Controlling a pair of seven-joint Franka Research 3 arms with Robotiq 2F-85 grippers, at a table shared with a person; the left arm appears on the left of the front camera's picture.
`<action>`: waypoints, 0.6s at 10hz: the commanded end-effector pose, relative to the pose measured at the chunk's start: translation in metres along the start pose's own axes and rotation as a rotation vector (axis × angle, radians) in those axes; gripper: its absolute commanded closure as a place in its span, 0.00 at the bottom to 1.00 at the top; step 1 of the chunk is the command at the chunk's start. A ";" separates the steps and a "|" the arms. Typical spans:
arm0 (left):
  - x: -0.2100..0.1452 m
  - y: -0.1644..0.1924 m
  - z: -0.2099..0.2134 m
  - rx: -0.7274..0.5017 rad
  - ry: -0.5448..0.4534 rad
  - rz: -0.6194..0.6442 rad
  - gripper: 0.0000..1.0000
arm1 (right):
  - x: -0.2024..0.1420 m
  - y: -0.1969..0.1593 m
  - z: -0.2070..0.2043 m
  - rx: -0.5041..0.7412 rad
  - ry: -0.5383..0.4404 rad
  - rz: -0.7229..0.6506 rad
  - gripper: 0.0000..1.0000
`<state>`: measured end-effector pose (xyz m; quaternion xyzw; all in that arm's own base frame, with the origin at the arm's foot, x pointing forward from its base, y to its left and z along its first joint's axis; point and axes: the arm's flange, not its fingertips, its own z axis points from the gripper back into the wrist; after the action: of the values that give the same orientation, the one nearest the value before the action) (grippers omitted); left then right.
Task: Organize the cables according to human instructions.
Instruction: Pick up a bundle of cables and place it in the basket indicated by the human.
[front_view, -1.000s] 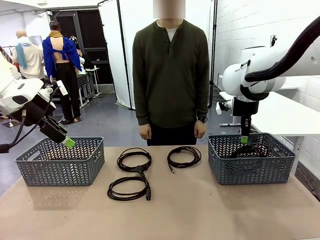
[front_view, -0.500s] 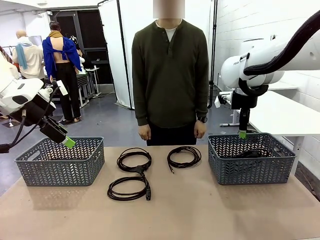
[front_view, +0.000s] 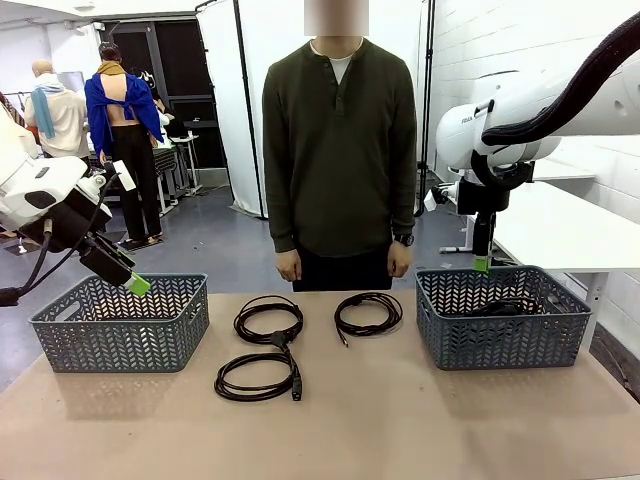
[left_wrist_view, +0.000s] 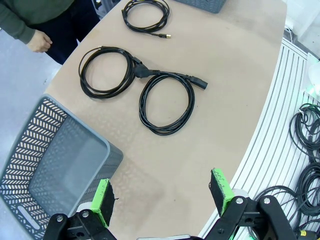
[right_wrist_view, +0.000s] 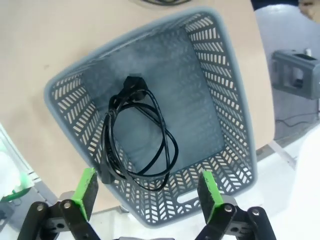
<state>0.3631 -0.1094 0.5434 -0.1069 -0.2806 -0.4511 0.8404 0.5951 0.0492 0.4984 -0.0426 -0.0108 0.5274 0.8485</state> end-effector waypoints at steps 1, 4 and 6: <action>-0.001 0.002 0.001 -0.006 -0.005 0.000 0.00 | -0.004 -0.002 0.000 0.003 -0.003 0.008 0.00; -0.001 0.002 0.001 -0.006 -0.005 0.000 0.00 | -0.004 -0.002 0.000 0.003 -0.003 0.008 0.00; -0.001 0.002 0.001 -0.006 -0.005 0.000 0.00 | 0.000 0.014 0.009 -0.022 -0.056 -0.043 0.00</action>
<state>0.3632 -0.1094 0.5433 -0.1069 -0.2806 -0.4511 0.8404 0.5939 0.0496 0.5020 -0.0412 -0.0170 0.5244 0.8503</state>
